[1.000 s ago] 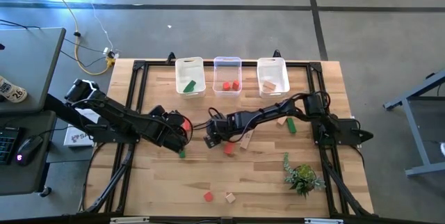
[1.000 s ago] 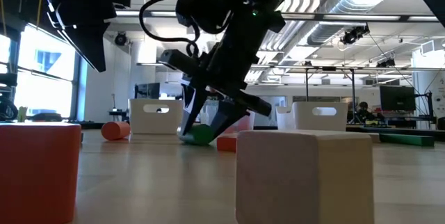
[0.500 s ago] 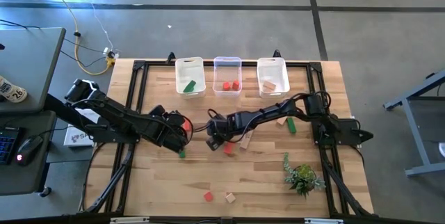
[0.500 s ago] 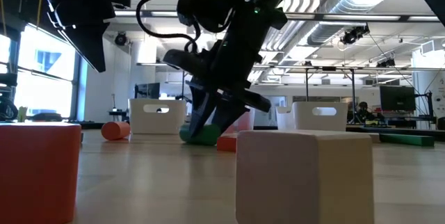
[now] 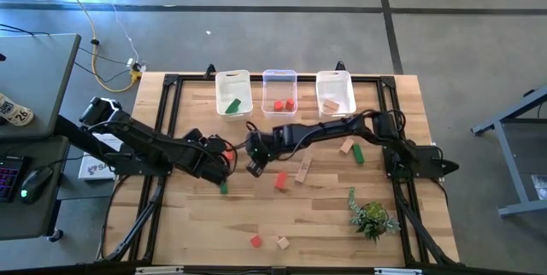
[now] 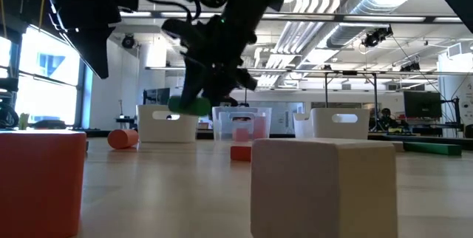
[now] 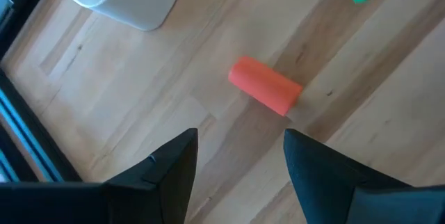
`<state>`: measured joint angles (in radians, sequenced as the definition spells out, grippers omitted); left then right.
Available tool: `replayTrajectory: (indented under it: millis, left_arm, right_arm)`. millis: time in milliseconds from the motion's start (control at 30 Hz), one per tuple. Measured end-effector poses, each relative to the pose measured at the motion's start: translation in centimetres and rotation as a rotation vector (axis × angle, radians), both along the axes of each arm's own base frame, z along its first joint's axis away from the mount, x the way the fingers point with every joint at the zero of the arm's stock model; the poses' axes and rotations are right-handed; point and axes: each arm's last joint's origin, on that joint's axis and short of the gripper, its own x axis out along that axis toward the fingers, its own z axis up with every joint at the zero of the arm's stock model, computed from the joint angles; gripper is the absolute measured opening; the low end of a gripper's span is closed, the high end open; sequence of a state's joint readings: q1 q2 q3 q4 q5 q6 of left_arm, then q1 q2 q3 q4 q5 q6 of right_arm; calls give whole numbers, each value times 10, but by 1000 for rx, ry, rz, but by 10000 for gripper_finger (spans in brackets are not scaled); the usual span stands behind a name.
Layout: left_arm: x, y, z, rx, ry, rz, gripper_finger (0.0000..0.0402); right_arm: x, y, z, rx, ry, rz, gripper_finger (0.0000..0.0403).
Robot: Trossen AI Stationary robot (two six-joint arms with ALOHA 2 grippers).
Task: Sort & place blocks by color
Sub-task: Put the green block into the left white bin
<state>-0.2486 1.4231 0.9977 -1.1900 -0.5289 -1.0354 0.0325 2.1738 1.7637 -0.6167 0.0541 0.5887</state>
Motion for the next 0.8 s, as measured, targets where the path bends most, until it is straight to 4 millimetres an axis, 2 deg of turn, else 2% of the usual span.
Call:
replayTrajectory:
  millis: [300, 567, 800]
  left_arm:
    - [-2, 21, 6, 9, 59, -20, 200]
    - [-10, 48, 28, -22, -38, -57, 200]
    - [-10, 64, 51, -130, -241, -238, 200]
  right_arm:
    - [0, -20, 48, -174, 50, 64, 104]
    - [-3, -38, 62, -163, 72, 212, 104]
    - [0, -40, 65, -82, 0, 407, 104]
